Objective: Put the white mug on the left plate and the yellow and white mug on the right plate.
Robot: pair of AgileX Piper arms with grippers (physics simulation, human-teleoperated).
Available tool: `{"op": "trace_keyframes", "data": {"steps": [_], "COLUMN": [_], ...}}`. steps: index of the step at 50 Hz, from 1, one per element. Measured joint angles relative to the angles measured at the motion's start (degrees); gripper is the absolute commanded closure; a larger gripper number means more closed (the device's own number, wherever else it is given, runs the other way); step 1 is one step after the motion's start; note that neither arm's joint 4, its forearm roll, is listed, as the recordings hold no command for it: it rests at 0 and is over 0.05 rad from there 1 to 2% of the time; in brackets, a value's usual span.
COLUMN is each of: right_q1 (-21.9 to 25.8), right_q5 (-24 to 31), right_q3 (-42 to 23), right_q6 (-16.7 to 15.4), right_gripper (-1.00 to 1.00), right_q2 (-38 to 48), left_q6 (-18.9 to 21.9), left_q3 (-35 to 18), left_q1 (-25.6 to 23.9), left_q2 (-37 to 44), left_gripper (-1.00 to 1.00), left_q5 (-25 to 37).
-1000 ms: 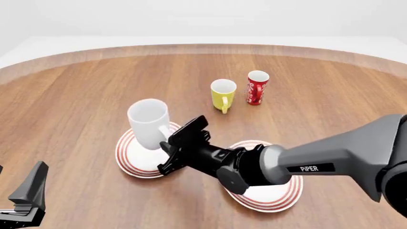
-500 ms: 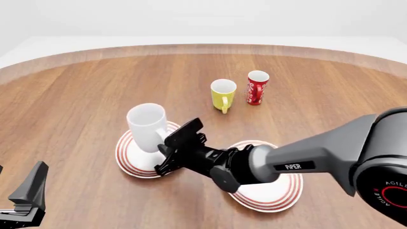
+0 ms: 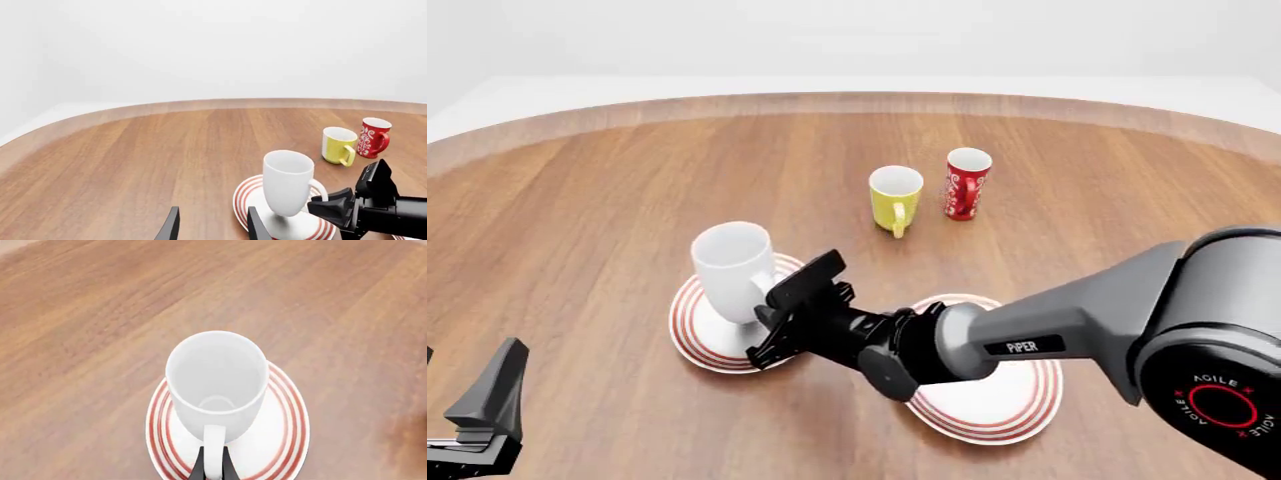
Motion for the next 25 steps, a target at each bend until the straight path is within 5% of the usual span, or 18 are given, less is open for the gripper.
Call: {"op": "trace_keyframes", "data": {"steps": [14,15,25], "right_q1": [-0.3,-0.3,-0.6], "right_q5": [0.6,0.7,0.9], "right_q3": [-0.7,-0.8,-1.1], "right_q6": [0.2,0.2,0.5], "right_gripper": [1.0,-1.0,-1.0], "right_q2": [0.8,0.8,0.8], "left_q6": [0.0,0.0,0.0], "left_q3": [0.0,0.0,0.0], "left_q1": [0.0,0.0,0.0], "left_q2": [0.0,0.0,0.0], "left_gripper": [-1.0,-1.0,-1.0], "left_q5": [0.0,0.0,0.0]}}
